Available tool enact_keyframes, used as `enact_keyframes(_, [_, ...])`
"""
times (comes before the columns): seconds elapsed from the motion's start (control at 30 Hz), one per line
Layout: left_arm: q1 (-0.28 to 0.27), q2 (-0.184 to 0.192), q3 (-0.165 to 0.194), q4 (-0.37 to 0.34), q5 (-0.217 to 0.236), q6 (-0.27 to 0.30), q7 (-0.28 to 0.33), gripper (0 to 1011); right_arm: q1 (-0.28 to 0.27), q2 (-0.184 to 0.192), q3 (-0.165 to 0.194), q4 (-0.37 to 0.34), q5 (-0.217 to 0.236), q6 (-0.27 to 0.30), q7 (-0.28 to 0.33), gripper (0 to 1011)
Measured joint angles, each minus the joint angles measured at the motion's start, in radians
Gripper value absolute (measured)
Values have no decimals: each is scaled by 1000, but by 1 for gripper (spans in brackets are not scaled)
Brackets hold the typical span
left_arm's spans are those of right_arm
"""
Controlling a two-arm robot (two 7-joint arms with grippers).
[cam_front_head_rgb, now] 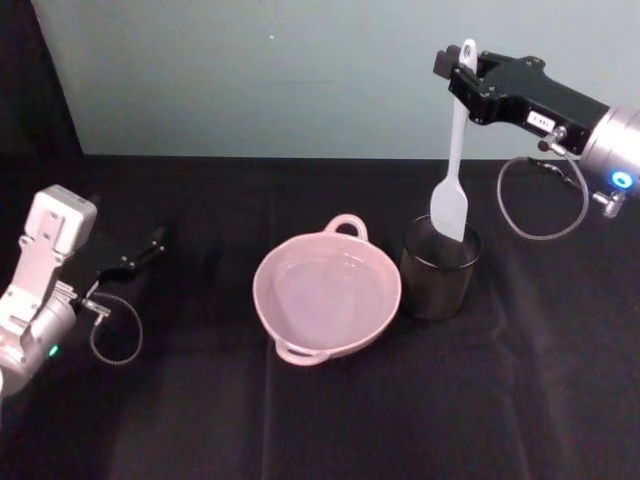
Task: Use the one hand to pick up the spoon and stir the clear water in the bowl.
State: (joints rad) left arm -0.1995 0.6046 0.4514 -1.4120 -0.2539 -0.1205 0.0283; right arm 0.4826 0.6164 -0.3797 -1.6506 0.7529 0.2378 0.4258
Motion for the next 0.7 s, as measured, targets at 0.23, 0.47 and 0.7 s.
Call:
enact_keyframes(0.23, [0, 0, 0, 0, 0, 0, 0, 1011, -9, 1, 12, -6, 8, -38, -4, 111])
enact_keyframes(0.47, [0, 0, 0, 0, 0, 0, 0, 1011, -10, 1, 13, -6, 8, -42, -4, 112])
enact_keyframes(0.7, [0, 0, 0, 0, 0, 0, 0, 1011, -9, 0, 12, -6, 8, -37, -4, 112])
